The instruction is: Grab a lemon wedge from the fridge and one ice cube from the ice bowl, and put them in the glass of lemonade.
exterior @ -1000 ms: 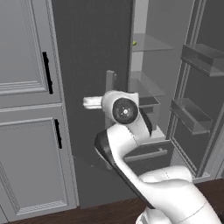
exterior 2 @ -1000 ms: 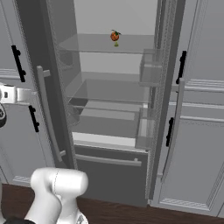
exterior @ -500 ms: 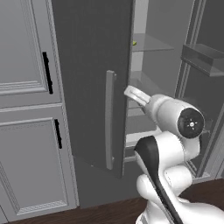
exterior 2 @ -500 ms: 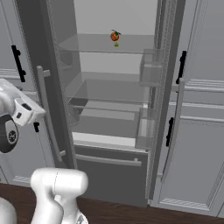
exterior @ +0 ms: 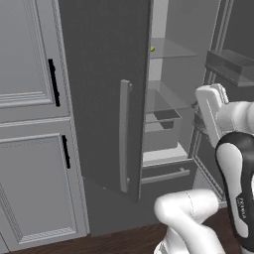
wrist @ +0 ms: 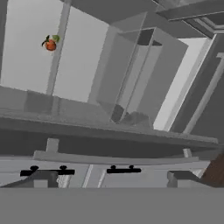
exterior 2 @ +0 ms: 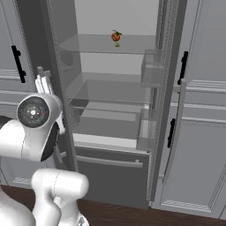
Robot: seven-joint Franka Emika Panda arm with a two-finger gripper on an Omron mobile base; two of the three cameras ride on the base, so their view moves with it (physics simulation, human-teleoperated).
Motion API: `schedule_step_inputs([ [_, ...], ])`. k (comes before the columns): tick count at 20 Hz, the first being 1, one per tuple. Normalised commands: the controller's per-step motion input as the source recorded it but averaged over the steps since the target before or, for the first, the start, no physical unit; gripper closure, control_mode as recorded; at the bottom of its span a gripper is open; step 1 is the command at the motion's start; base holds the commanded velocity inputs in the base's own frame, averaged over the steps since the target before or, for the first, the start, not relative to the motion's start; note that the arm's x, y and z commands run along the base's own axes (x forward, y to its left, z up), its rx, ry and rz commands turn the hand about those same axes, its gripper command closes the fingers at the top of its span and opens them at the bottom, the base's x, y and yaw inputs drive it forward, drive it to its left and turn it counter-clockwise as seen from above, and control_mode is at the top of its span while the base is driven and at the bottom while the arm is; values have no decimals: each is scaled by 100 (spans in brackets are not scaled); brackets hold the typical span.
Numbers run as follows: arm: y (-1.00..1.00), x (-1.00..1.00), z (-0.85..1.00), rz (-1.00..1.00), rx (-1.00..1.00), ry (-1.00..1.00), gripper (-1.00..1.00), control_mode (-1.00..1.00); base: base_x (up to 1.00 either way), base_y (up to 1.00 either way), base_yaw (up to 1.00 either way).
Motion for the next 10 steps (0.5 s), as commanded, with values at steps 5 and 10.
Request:
schedule_step_inputs([
  [5, 15, 57, -73, 0, 36, 29, -100, -100, 0, 0, 0],
  [10, 7, 87, -7, 0, 20, 5, -100, -100, 0, 0, 0],
])
